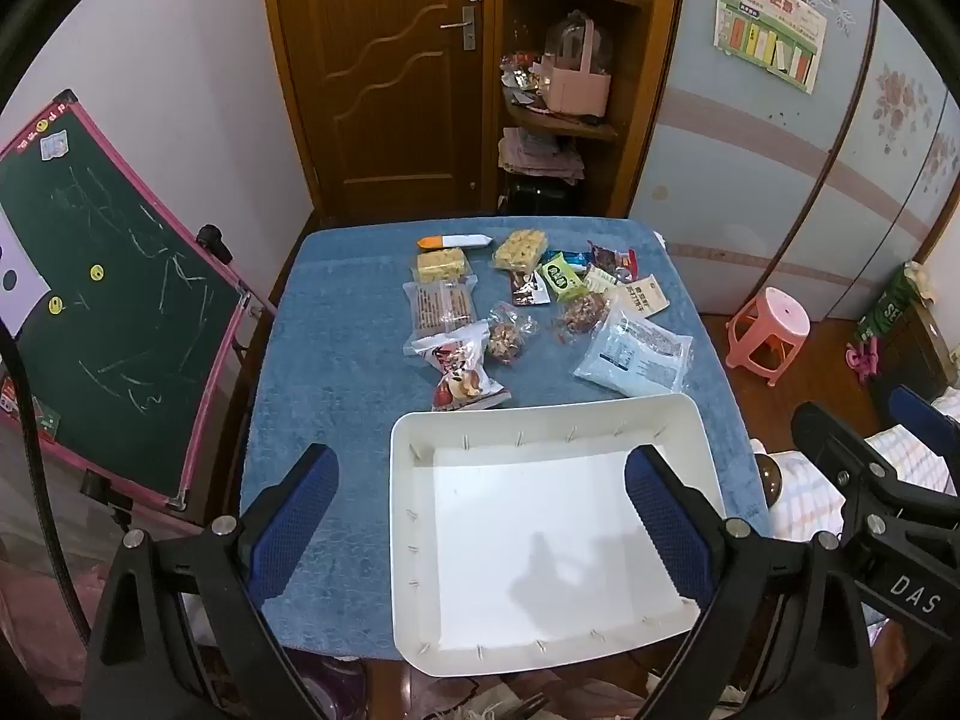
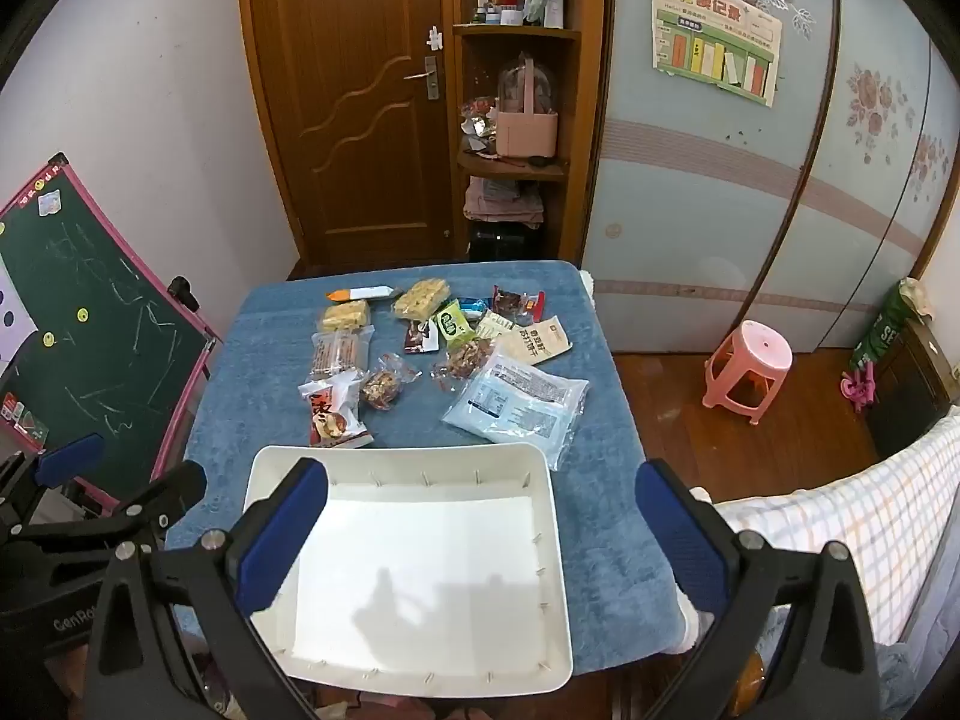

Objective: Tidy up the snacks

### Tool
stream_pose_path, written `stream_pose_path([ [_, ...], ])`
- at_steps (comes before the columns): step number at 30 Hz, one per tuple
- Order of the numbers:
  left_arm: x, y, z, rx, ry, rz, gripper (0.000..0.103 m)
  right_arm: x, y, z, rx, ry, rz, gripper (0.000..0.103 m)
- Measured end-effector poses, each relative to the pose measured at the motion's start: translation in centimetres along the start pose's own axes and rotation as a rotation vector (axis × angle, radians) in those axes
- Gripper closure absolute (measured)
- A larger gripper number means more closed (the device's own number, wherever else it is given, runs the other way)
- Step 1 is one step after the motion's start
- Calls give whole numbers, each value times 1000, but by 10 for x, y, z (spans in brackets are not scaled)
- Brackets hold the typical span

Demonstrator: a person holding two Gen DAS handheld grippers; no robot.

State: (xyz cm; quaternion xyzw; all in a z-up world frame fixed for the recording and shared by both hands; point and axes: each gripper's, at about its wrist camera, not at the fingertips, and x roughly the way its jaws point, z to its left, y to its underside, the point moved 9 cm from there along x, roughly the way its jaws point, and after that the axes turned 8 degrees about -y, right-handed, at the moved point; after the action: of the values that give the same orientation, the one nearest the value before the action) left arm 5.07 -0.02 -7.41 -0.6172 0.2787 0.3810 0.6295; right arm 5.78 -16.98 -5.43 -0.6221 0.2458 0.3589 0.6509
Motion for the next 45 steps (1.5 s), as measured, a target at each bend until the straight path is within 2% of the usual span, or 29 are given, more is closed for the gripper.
stream_pose_path([
  [38,-10,6,4,2,-2,3,7,-6,12,0,13,-13,-1,0],
  [45,-6,9,0,4,-2,9,7,-9,25,5,17,-14,5,0],
])
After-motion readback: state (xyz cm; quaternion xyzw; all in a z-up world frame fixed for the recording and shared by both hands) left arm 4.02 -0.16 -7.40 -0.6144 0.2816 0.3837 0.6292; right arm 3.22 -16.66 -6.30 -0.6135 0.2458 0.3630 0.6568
